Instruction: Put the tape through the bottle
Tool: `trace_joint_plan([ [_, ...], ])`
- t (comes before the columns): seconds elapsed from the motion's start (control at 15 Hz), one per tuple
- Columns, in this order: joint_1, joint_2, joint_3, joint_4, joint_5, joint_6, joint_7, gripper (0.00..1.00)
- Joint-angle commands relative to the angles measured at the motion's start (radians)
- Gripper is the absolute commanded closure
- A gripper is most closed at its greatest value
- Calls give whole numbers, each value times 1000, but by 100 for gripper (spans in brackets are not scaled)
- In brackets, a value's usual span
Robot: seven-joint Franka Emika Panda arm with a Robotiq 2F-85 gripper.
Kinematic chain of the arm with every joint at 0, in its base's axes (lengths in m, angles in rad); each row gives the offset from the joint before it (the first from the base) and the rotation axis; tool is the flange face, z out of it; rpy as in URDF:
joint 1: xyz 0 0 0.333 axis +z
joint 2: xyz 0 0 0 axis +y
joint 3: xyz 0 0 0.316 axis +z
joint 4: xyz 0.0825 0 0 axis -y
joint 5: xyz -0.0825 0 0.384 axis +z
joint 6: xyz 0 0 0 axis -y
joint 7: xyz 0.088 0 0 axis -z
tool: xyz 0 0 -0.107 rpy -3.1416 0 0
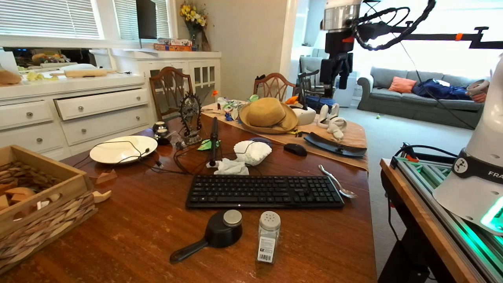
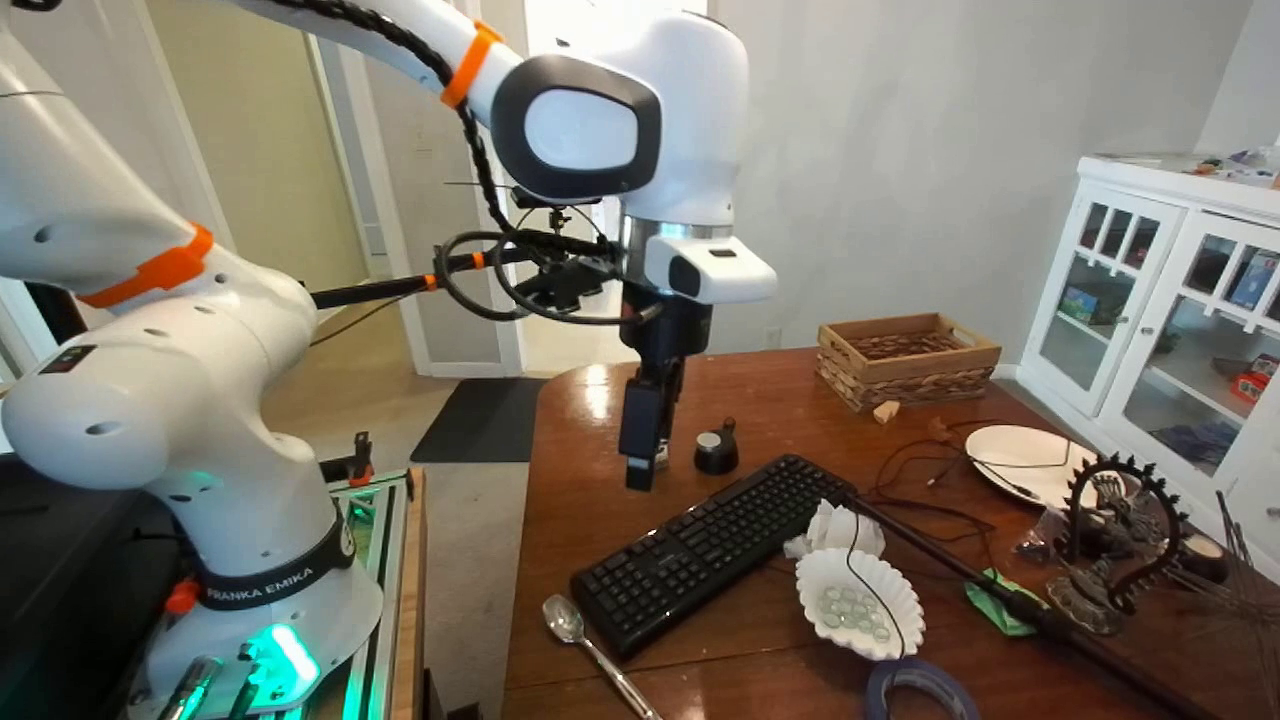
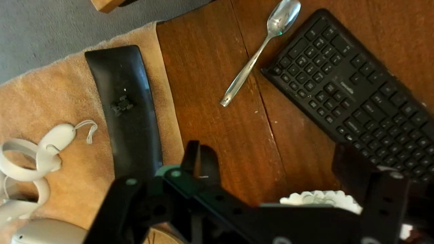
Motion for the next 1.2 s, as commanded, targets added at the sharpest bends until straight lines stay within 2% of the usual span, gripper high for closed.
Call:
trace_joint_plan([
  [0.0, -20, 256, -4, 169, -6, -14, 158, 0],
  [0.27, 2, 482, -54, 384, 36, -53, 303, 0],
  [0.6, 23, 666, -128, 591, 112, -7, 468, 0],
  [0.73, 29, 725, -148, 658, 142, -32, 515, 0],
  [0.8, 35, 652, -153, 580, 113, -11, 456, 0],
  [1.13, 41, 719, -164, 643, 133, -10, 490, 0],
])
